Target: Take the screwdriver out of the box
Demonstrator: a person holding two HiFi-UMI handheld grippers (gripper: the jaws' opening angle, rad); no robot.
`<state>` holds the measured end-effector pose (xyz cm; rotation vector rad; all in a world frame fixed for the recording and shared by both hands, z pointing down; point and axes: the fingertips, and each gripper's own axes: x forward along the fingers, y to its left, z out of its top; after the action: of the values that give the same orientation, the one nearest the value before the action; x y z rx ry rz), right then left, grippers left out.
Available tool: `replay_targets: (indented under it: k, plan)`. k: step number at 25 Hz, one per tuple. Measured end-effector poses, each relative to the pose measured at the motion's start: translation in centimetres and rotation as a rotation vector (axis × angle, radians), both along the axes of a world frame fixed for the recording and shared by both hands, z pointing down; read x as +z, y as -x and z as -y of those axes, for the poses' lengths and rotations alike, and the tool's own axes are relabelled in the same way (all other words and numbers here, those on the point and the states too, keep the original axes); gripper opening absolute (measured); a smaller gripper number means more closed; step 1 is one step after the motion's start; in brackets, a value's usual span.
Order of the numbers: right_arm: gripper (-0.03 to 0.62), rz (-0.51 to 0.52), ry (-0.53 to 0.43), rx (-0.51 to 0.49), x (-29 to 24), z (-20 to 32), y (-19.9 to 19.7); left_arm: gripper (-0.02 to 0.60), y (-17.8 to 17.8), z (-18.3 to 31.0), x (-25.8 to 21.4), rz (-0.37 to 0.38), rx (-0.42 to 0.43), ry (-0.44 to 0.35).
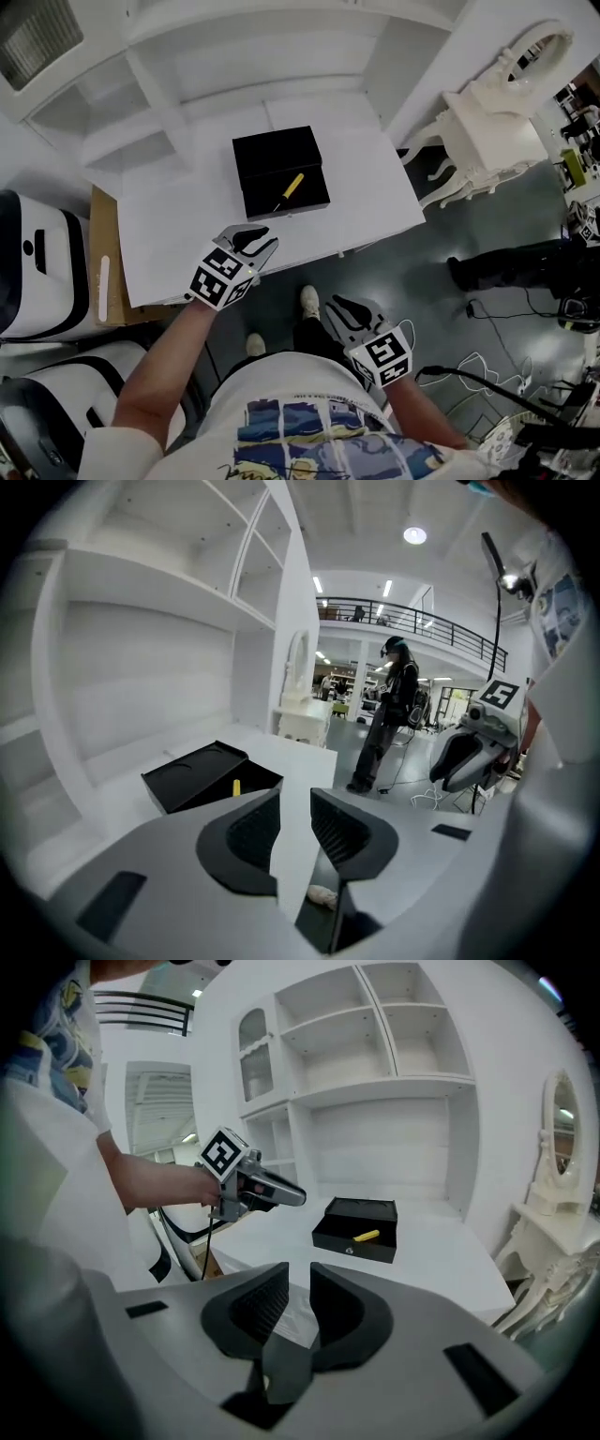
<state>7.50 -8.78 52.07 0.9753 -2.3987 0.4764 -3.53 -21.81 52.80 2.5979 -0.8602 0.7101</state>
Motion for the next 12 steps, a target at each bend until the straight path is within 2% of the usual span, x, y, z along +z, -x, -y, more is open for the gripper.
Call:
replay_targets:
  k: [6,12]
  plan:
    - [0.097,0.059,0.001,-0.048,-1.0,7.7,-4.4,0.118,-3.0,7.8,3.2,0.140,-0.067,0.105]
    - [0.097,0.094,0.063,-0.072,1.1,11.7,-8.2,0.118,-4.2,13.6,9.3,0.311,-0.107,0.198]
